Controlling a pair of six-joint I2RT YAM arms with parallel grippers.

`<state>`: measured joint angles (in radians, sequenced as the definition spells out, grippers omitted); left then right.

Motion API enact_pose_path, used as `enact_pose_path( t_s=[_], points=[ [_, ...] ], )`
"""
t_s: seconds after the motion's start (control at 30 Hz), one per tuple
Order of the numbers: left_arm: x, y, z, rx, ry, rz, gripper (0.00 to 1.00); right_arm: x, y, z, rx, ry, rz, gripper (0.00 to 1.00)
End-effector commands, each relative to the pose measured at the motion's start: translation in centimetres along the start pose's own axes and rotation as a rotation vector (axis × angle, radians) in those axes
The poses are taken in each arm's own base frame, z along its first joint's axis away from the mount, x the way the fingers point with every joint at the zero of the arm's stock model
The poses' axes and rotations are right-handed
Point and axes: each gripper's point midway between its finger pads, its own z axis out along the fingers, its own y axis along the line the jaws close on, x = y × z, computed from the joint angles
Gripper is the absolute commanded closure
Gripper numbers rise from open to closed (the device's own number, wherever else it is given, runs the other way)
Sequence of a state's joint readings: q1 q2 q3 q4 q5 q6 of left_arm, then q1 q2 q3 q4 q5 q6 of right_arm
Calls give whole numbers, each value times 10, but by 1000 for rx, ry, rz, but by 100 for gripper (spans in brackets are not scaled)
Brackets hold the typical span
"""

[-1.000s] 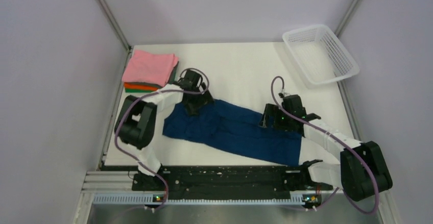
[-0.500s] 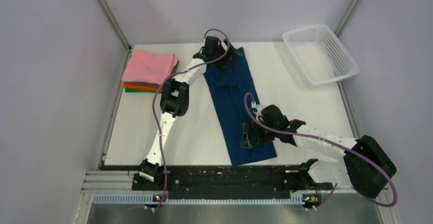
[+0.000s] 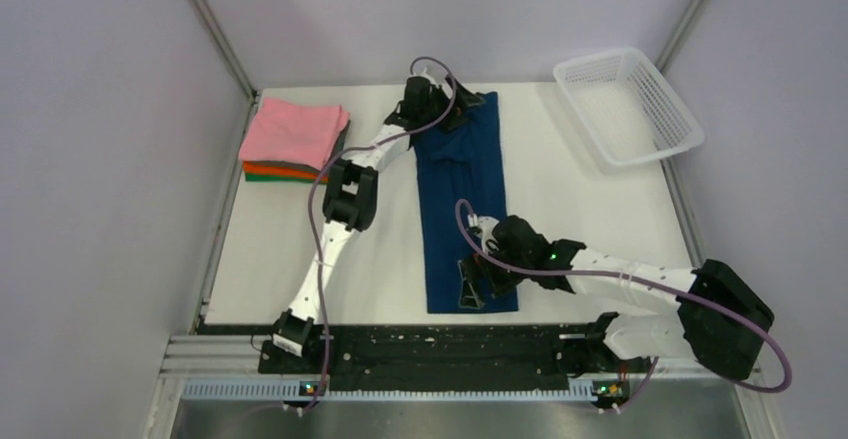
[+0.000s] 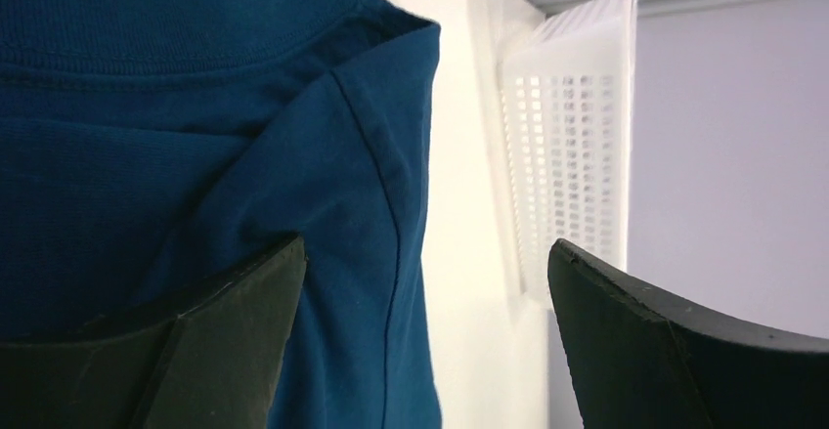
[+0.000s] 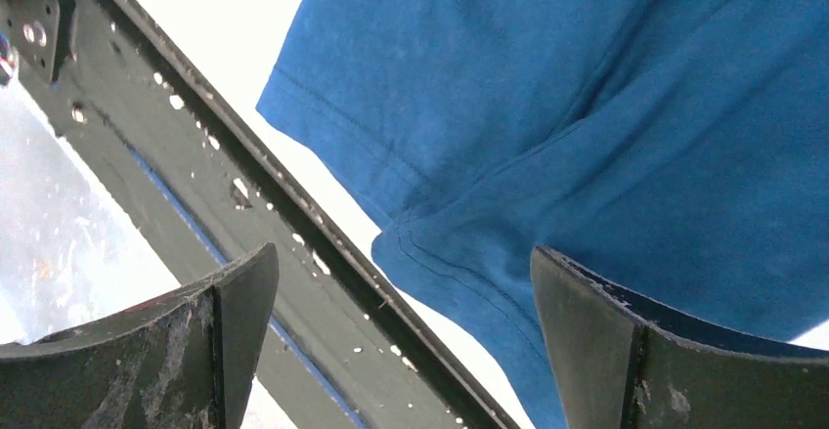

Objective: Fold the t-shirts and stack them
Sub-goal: Rotate the tshirt 90 degrees

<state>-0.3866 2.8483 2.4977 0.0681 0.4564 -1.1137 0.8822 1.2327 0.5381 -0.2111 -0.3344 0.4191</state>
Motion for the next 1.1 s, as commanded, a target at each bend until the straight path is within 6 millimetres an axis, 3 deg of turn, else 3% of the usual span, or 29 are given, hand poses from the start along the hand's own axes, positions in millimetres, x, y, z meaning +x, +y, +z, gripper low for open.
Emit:
enact_pose_path(
  t_s=[0.0,0.13,0.23,0.37,0.5,0.63,0.7,0.77,0.83,0.93,1.07],
  points=[
    [-17,-103,-40,131,7,265,1,-42,1,-31,106,-161,-46,1],
    [-16,-164,-83,71,-4,437,1,-50,-5,-52,163,-273,-8,1],
    [-4,-203,-121,41,-3,541,1,-46,-25,-61,252,-353,112,1],
    [23,-221,-171,-21,-15,633,1,-39,-41,-71,321,-405,221,1],
    [53,-194,-186,-116,31,624,1,-37,-41,-81,322,-439,266,1],
    [98,-157,-198,-200,206,563,6,-30,-36,-91,295,-442,299,1],
    [124,-132,-219,-314,244,550,5,-21,-38,-91,298,-428,327,1],
    [153,-120,-244,-373,240,596,5,-11,-44,-88,311,-416,362,1],
    [192,-115,-270,-370,256,617,3,-1,-46,-83,311,-393,394,2],
    [238,-88,-308,-376,316,516,2,9,-47,-76,303,-349,408,3],
    [287,-34,-357,-481,401,392,2,18,-50,-68,311,-305,420,5]
  ],
)
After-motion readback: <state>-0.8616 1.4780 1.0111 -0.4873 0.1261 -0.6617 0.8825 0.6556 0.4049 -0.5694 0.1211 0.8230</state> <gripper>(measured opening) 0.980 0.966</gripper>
